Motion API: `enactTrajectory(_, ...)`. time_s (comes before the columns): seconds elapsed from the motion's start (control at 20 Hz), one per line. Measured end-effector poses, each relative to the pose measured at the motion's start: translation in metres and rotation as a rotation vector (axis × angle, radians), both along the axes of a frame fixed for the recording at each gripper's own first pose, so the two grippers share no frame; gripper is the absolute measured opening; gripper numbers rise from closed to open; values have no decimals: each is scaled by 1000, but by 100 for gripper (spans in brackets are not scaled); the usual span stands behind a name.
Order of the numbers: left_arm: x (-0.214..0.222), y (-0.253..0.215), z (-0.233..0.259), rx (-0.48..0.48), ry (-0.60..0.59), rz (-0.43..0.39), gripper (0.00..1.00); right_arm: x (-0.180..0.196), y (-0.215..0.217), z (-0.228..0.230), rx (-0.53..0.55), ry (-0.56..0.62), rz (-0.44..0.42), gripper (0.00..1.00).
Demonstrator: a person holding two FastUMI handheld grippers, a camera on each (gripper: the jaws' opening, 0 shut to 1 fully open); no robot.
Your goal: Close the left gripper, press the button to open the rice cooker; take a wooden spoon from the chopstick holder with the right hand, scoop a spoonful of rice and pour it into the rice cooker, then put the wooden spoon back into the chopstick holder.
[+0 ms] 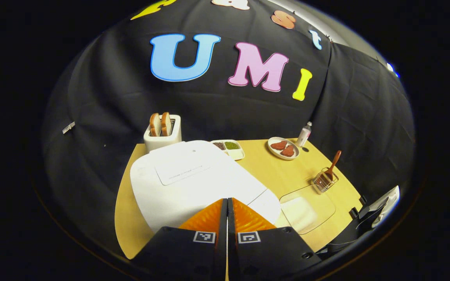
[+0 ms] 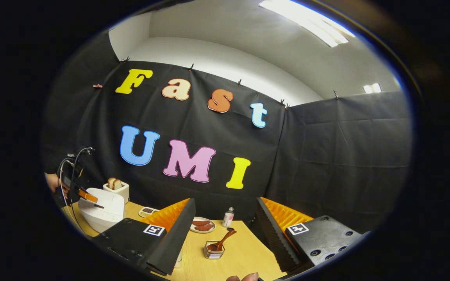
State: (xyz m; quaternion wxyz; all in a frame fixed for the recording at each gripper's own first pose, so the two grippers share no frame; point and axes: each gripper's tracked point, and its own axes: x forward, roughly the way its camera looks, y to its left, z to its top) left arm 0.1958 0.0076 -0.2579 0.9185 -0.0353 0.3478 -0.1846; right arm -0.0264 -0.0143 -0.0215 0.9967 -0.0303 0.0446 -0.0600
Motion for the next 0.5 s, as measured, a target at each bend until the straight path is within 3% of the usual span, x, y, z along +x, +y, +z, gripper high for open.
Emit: enactTrajectory(0.5,10,-1,-23,14,45,28,7,-2,-11,-5,-10,17,-25,97)
